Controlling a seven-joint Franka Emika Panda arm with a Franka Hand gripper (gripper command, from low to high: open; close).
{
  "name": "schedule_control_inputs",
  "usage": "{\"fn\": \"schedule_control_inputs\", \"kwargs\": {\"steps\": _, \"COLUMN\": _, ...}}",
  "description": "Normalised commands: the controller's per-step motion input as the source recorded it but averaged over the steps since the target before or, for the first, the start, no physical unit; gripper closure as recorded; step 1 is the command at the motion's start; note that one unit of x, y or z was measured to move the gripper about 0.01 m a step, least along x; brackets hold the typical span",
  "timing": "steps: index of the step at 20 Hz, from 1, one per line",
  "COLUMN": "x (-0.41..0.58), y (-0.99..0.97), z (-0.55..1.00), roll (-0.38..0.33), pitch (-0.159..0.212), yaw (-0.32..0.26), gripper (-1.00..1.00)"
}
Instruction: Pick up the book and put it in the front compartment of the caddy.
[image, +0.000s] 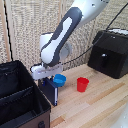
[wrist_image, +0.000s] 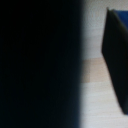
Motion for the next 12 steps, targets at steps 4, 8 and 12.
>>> {"fn": "schedule_control_inputs", "kwargs": {"steps": 4, "x": -0.008, "y": 0.34, "z": 0.87, "roll": -0.005, "pitch": -0.094, "yaw": -0.106, "gripper": 1.00}}
{"fn": "schedule_control_inputs", "kwargs": {"steps": 8, "x": -0.138, "y": 0.35, "z": 1.00, "roll": 0.000, "pitch": -0.087, "yaw": -0.168, "gripper": 1.00}}
{"fn": "schedule_control_inputs", "kwargs": {"steps": 12, "x": -0.217, "y": 0.28, "z": 1.00, "roll": 0.001, "pitch": -0.088, "yaw": -0.178, "gripper": 1.00}}
